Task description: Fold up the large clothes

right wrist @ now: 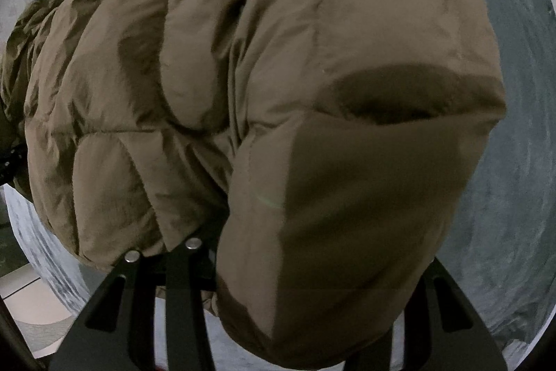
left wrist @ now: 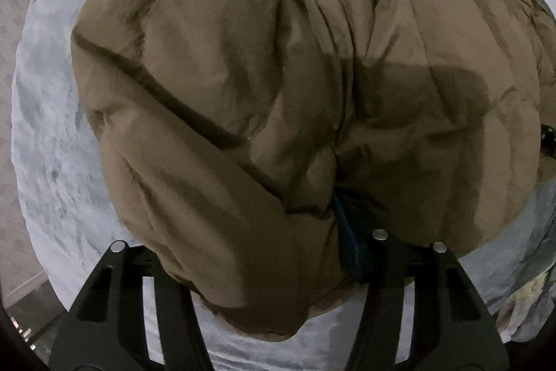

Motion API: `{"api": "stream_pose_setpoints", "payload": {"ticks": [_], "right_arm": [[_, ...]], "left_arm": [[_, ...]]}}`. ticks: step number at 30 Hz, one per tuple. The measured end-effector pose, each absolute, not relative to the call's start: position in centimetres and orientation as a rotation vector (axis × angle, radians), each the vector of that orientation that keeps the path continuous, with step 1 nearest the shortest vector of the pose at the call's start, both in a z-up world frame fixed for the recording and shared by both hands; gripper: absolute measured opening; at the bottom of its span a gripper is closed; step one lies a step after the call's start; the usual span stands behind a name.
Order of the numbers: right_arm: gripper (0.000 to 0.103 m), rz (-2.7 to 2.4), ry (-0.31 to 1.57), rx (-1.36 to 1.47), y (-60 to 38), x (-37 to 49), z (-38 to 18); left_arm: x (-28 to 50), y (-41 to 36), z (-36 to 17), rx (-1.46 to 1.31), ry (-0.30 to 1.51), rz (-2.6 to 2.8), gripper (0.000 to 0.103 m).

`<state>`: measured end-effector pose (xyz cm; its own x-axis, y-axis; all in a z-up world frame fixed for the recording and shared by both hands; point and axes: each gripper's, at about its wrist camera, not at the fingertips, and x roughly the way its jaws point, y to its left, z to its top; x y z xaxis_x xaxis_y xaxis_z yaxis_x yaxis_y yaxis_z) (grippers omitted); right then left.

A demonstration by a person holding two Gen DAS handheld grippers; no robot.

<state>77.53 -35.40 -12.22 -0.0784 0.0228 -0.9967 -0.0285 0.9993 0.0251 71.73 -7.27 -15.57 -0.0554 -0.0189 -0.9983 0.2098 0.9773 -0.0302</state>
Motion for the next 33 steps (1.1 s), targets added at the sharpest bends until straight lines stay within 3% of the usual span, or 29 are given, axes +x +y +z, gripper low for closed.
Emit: {"api": "stream_pose_setpoints", "payload": {"ticks": [5,12,24,33], "right_arm": [[0.039,0.059,1.602,0.011,-35.2,76.5,-12.8],[0.03,0.077,1.517,0.014,-35.8,74.8,-12.9],[0.022,0.077,1.358,-0.015,-36.1,71.1,-10.2],[0.02,0.057,1.196,-0.082,-37.5,66.6,-3.1]], "left_arm": [[72.5,-7.4,-15.0,0.14,1.618,-0.214,0.033],[72.3,-9.1,-14.0,0.211,1.584,-0.208,0.021],[68.9,-10.4,-8.0,0.215,1.42,-0.205,0.015],[67.4,-13.0,-2.8,0.257,1.288,-0.221,0.015]]}}
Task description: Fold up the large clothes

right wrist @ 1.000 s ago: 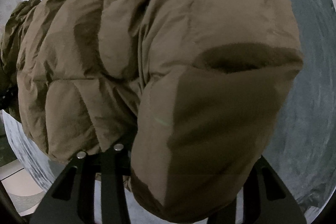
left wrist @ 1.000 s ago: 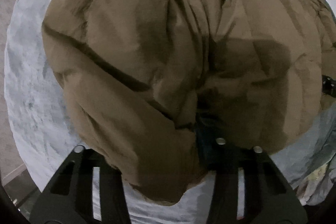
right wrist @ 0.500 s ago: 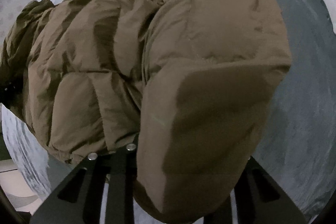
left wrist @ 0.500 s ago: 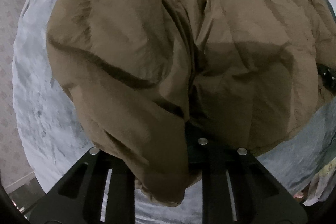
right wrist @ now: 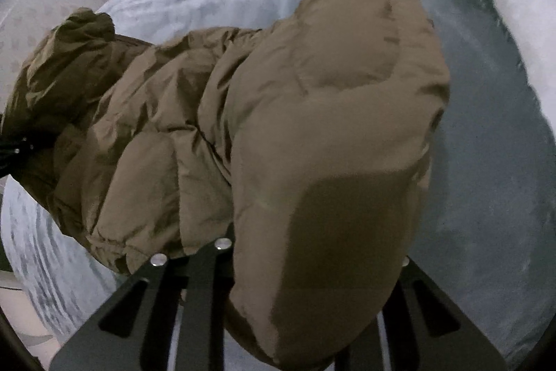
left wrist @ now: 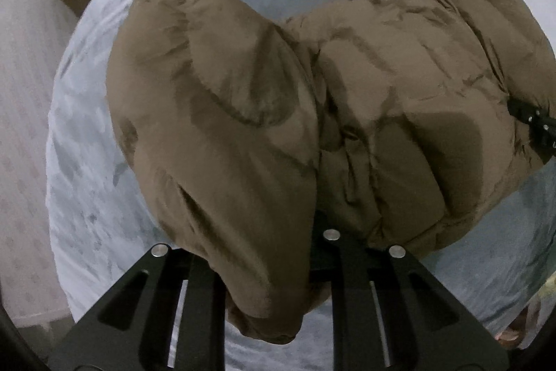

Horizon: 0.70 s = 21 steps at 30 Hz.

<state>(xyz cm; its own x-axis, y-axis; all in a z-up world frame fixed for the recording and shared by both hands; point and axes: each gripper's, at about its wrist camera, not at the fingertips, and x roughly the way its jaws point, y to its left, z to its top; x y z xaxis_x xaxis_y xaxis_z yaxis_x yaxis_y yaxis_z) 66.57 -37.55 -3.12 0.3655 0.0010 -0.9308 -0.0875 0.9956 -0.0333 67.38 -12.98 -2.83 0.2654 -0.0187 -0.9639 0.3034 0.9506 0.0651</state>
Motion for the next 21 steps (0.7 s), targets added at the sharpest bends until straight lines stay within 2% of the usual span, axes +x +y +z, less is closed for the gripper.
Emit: {"api": "stream_pose_setpoints", "payload": {"ticks": [11,16,21], "right_arm": [[0.02,-0.028,1.09,-0.101,-43.2,56.9,6.3],[0.02,-0.059,1.082,-0.107,-45.6,51.9,7.2],[0.02,-0.065,1.098,-0.103,-47.0,47.9,4.3]], "left_arm": [[60.1,-17.0,4.4,0.295,1.123,-0.268,0.015],[54.8,-19.0,5.6,0.312,1.082,-0.314,0.015],[51.5,-19.4,3.4,0.314,1.066,-0.327,0.015]]}}
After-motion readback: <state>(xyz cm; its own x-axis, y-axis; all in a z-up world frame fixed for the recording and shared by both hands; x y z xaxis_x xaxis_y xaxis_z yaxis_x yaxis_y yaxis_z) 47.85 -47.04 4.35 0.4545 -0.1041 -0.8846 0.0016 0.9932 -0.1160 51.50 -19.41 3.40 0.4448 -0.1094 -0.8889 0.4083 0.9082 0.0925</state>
